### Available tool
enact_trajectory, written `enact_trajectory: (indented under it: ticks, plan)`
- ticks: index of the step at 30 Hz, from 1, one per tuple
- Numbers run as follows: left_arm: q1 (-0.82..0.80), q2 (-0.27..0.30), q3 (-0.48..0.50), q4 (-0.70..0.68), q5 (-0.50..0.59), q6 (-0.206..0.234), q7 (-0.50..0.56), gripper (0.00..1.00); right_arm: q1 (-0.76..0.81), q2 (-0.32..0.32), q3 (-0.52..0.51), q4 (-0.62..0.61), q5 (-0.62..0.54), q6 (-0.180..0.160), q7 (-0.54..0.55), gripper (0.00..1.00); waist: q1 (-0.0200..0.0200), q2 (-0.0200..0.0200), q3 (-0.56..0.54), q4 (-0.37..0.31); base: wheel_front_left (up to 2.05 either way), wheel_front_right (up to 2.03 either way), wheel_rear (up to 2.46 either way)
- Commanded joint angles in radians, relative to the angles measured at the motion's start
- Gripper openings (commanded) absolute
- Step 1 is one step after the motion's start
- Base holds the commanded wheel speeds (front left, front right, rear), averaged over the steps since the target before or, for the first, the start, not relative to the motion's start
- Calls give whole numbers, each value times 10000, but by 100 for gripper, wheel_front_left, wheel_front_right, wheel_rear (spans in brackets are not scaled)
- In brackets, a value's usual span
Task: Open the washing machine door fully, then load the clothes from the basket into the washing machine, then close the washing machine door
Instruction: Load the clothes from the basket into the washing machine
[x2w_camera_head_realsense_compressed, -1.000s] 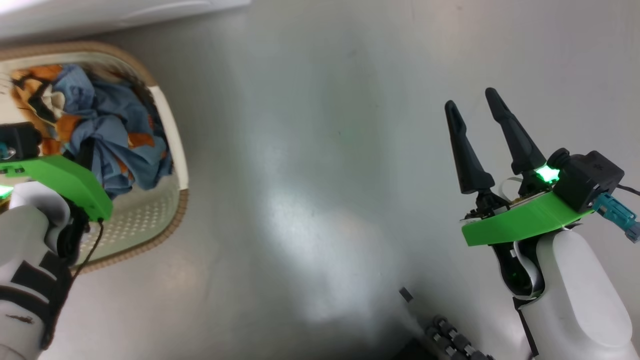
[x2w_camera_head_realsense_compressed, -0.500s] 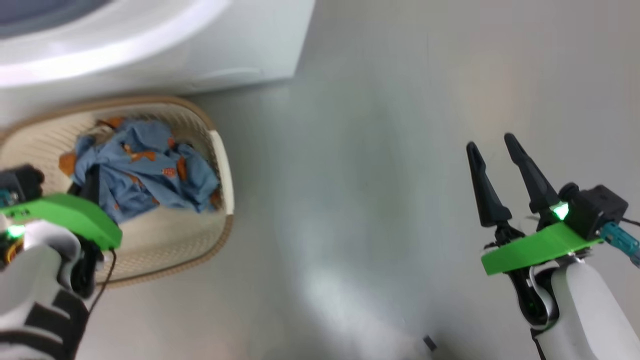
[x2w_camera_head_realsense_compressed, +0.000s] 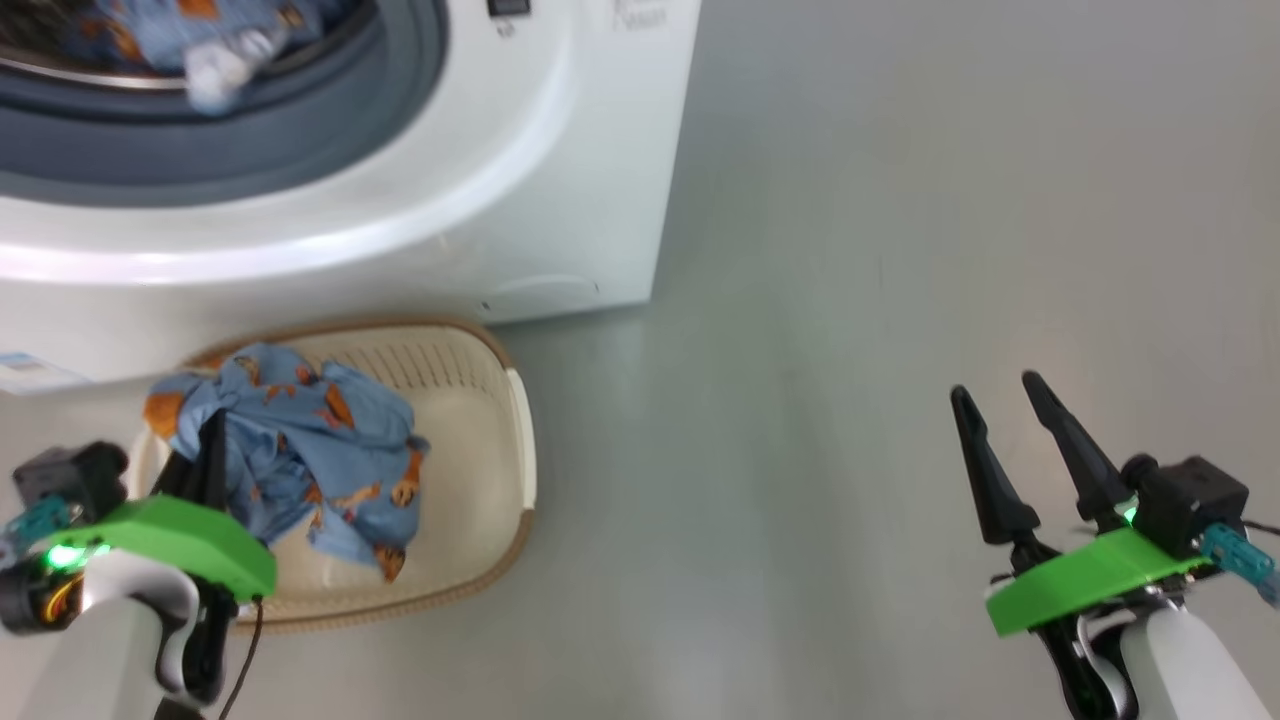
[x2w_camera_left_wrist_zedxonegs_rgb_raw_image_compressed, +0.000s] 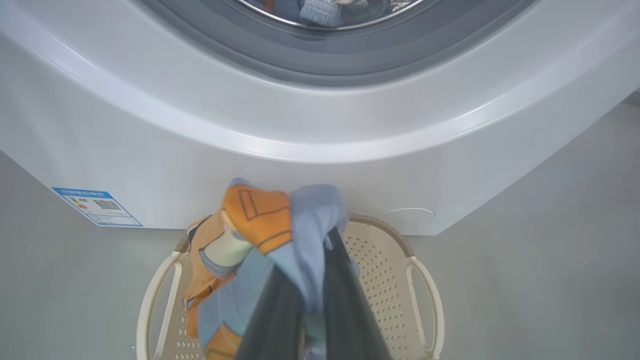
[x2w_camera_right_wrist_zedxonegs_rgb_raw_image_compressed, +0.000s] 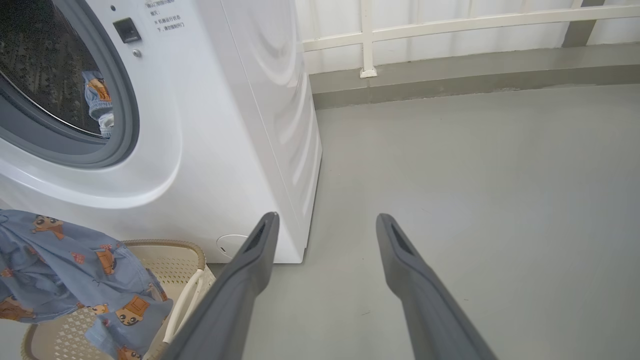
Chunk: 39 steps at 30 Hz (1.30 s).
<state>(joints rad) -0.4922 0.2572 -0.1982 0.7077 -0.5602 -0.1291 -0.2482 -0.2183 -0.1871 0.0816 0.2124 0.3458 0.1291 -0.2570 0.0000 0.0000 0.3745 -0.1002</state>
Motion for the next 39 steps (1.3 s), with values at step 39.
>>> enact_trajectory:
  ticks: [39]
  plan:
    - [4806, -1517, 3115, -6378, 2341, -15, -135, 0, 1829, -343, -293, -608, 64, 16, -48, 100, 0, 0, -1856, 190, 0, 0, 0]
